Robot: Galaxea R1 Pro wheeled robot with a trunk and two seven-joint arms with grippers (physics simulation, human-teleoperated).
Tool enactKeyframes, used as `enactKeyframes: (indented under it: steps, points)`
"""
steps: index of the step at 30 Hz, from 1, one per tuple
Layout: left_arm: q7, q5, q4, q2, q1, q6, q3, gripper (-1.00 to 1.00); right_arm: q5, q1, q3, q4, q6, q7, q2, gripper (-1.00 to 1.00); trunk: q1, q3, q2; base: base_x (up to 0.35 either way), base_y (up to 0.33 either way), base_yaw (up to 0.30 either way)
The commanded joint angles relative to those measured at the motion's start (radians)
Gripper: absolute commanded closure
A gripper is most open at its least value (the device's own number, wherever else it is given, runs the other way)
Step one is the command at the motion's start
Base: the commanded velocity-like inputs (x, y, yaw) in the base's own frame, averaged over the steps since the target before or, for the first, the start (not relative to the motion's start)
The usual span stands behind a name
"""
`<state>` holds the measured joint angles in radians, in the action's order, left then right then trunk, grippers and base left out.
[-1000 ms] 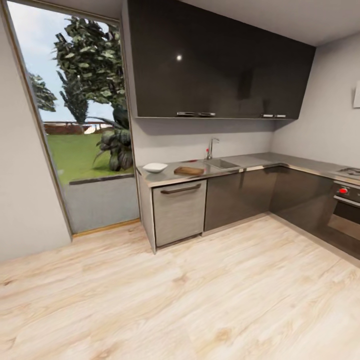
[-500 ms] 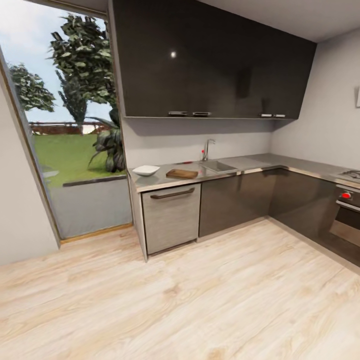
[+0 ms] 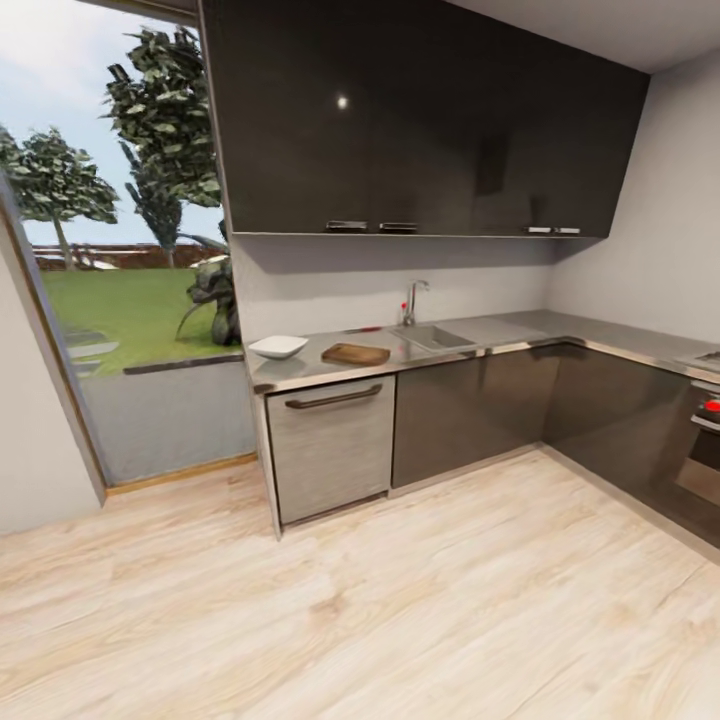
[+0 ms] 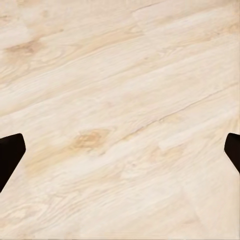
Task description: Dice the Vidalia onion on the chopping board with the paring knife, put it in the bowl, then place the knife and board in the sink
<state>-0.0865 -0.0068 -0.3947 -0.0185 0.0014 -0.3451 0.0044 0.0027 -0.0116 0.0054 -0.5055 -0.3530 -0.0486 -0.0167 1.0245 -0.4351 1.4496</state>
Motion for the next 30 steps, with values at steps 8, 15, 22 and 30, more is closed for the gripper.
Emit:
enactKeyframes:
  steps: [8,15,22,30]
  points:
    - [-0.003,-0.001,-0.001,0.000,0.000,-0.002,0.000,-1.00,0.000,-0.001,0.001,0.001,-0.003,-0.004,0.000,-1.00,0.000,-0.001,0.000,0.279,-0.226,0.124]
    - [-0.003,-0.001,-0.001,0.000,0.000,-0.002,0.000,-1.00,0.000,-0.001,0.001,0.001,-0.003,-0.004,0.000,-1.00,0.000,-0.001,0.000,0.278,-0.227,0.132]
    - [-0.003,-0.001,-0.001,0.000,0.000,-0.002,0.000,-1.00,0.000,-0.001,0.001,0.001,-0.003,-0.004,0.000,-1.00,0.000,-0.001,0.000,0.276,-0.229,0.132]
    - [-0.003,0.000,-0.001,0.001,0.000,-0.001,0.000,-1.00,0.001,0.000,0.001,0.001,-0.003,-0.004,0.000,-1.00,0.000,-0.001,0.000,0.273,-0.232,0.132]
